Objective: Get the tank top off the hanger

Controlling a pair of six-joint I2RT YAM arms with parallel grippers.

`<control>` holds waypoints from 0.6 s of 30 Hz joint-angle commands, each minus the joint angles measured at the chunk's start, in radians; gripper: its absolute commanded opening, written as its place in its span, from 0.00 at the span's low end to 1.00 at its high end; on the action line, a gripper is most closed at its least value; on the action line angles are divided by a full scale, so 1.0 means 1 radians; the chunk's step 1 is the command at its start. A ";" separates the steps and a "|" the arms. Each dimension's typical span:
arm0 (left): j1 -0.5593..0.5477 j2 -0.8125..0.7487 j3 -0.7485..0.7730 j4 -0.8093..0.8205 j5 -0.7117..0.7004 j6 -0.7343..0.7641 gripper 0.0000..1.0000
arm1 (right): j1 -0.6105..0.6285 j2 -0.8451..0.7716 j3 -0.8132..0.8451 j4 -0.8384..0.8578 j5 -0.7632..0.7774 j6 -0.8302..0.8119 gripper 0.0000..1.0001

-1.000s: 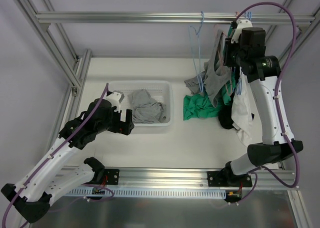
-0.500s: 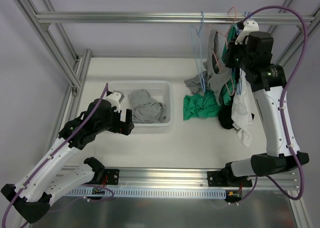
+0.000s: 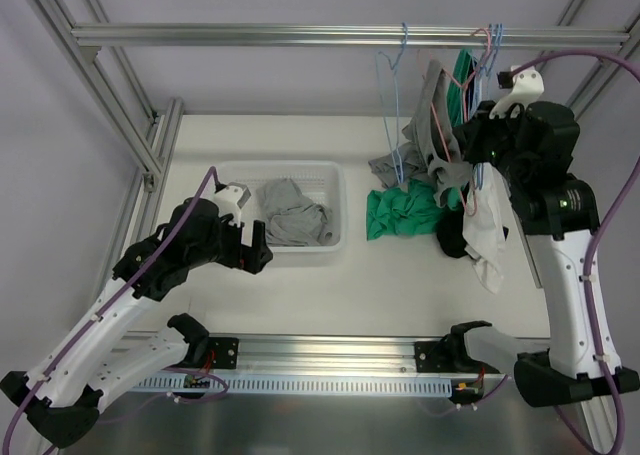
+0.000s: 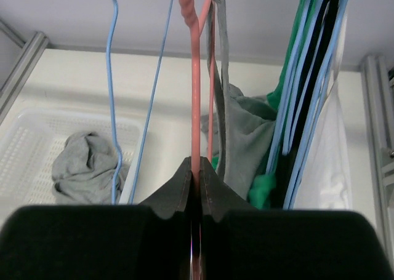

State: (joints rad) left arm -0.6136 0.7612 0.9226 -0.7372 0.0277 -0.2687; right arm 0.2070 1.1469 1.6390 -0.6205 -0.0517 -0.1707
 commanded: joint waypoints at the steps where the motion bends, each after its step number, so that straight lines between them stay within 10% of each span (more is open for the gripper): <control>1: 0.003 -0.028 0.091 0.068 0.161 -0.004 0.99 | -0.004 -0.165 -0.056 0.005 -0.071 0.080 0.00; 9: -0.065 0.078 0.307 0.375 0.426 -0.107 0.98 | -0.004 -0.499 -0.168 -0.203 -0.195 0.128 0.00; 18: -0.512 0.558 0.880 0.429 0.154 0.230 0.99 | -0.003 -0.605 0.106 -0.520 -0.160 0.068 0.00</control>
State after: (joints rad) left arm -1.0431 1.2068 1.6405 -0.3813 0.2699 -0.1936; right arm 0.2070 0.5217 1.6714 -1.0389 -0.2169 -0.0776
